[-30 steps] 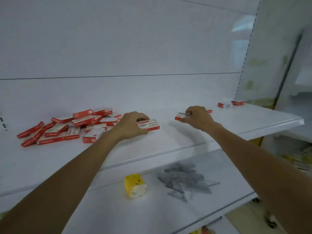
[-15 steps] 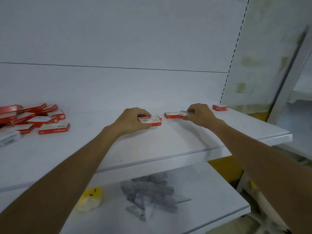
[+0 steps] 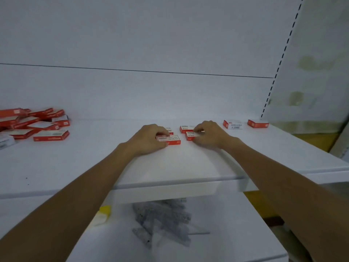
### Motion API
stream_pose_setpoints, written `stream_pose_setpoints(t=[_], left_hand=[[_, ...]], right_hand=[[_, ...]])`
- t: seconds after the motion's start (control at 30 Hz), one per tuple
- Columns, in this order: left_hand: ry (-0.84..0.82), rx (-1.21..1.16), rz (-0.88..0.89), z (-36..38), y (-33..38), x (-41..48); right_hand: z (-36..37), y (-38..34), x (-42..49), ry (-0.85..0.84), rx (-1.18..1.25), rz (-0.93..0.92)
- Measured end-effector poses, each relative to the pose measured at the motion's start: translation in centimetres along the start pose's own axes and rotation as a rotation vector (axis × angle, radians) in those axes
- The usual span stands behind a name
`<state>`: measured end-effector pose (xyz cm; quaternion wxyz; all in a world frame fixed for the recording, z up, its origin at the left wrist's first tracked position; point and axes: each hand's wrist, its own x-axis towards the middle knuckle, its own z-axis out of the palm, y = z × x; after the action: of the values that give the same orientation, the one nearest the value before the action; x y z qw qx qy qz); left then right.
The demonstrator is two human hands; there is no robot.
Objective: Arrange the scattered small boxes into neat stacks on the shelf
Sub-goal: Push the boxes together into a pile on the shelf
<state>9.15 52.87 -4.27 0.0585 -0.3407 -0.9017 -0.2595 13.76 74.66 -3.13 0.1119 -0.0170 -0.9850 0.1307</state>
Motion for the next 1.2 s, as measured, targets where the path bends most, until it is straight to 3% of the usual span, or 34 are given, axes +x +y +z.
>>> stream_pose_setpoints(t=[0.4, 0.73, 0.9, 1.07, 1.2], left_hand=[[0.115, -0.048, -0.117, -2.9, -2.6, -3.7], [0.312, 0.025, -0.451, -12.9, -12.4, -18.5], [0.398, 0.04, -0.525, -17.7, -17.0, -24.5], [0.401, 0.048, -0.529, -21.5, -21.8, -28.4], [0.372, 0.044, -0.492, -23.5, -25.2, -30.0]], right_hand=[[-0.2, -4.5, 1.7, 0.142, 0.162, -0.139], [5.8, -24.7, 4.5, 0.036, 0.244, -0.476], [7.8, -35.0, 4.0, 0.004, 0.256, -0.624], [9.9, -42.0, 3.8, -0.02, 0.235, -0.619], [11.1, -45.8, 4.1, -0.005, 0.373, -0.514]])
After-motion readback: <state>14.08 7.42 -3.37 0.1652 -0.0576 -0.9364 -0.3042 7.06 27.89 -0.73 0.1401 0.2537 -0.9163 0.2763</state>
